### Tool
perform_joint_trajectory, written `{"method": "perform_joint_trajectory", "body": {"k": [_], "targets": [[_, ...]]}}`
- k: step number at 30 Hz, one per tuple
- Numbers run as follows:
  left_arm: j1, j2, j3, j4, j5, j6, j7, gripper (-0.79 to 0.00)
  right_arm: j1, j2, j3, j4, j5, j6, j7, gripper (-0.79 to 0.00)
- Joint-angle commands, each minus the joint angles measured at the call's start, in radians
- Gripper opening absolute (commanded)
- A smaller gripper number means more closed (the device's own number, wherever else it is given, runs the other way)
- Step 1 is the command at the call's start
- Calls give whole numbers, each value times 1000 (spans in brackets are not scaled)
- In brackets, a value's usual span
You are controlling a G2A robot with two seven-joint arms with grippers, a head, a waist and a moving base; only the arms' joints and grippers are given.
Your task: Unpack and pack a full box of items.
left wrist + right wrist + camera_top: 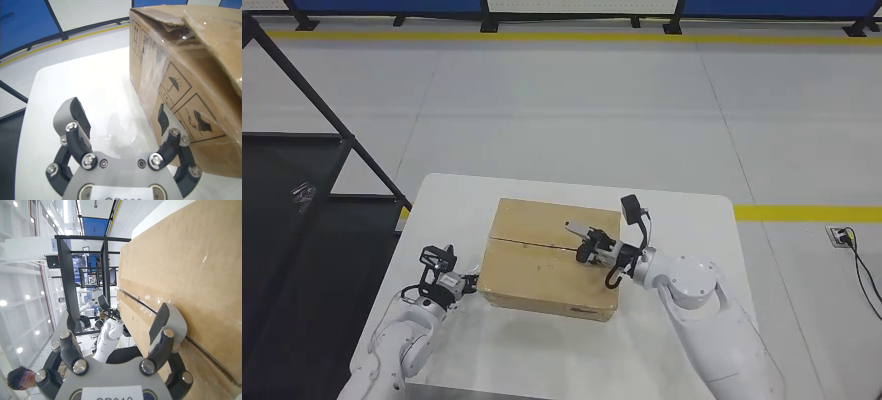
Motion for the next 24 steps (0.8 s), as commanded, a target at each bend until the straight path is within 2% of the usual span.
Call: {"method": "perform_joint_trajectory", "body": {"k": [1, 24], "targets": [[-2, -2, 6, 1, 2, -5, 1, 0, -1, 1, -1, 0, 4, -1, -1, 0], [-46, -23, 52, 63, 53, 3, -37, 0, -3, 17, -6, 5, 34, -7, -11, 0]]}}
